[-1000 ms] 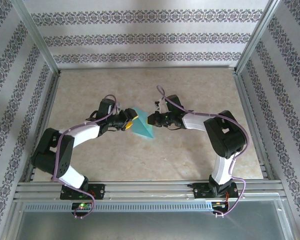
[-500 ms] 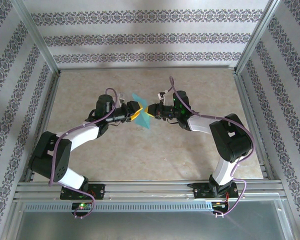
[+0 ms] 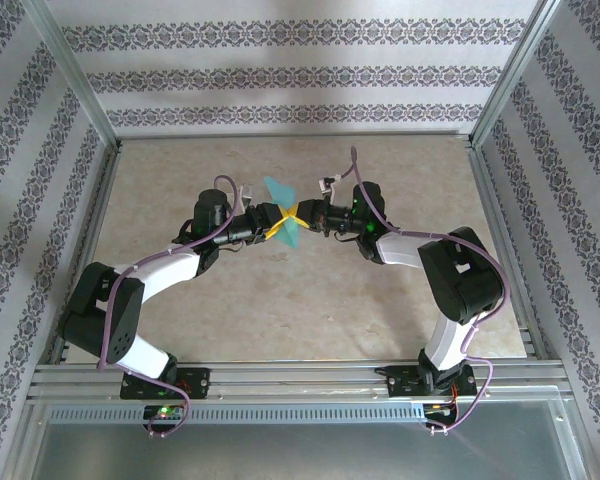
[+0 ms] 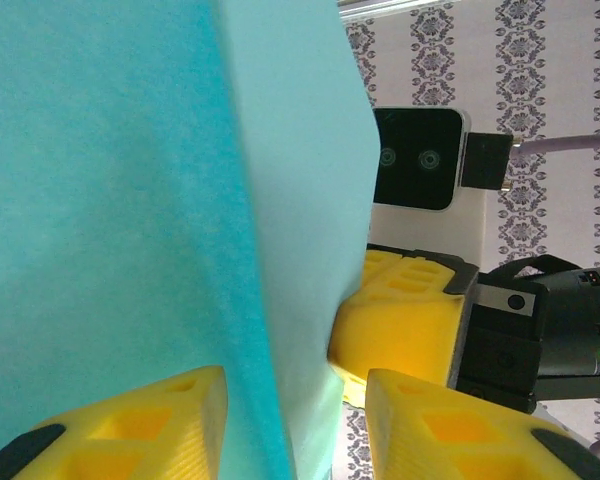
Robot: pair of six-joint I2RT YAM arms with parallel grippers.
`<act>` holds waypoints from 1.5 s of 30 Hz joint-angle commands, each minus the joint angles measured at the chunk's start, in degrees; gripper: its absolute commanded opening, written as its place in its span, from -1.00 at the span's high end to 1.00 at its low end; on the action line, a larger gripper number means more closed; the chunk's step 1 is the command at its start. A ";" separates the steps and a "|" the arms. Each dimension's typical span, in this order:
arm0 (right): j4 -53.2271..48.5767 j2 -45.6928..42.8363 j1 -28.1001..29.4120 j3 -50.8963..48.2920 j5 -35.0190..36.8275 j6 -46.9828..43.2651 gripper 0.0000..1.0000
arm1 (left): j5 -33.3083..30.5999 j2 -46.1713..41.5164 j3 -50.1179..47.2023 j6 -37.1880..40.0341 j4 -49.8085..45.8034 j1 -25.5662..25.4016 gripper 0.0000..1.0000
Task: Fold a paper plane with a square sheet of paper (pick it up from the middle)
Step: Turn over the paper at the center of the table.
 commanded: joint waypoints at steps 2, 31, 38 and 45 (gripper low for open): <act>3.22 0.88 -0.58 -0.85 -1.01 0.78 0.89 | 0.17 -1.15 -0.24 0.97 1.23 -0.70 0.17; 4.67 1.28 -0.71 -1.20 -1.55 4.10 0.74 | 3.65 3.26 1.94 -2.01 8.03 -1.66 0.70; 2.99 0.32 -1.76 -1.70 -0.92 2.80 0.57 | 2.89 3.49 1.85 -1.97 7.26 -1.14 0.81; -5.88 -4.56 -5.91 -4.99 3.18 -5.77 0.21 | 2.11 1.50 1.89 2.20 -0.79 0.66 0.84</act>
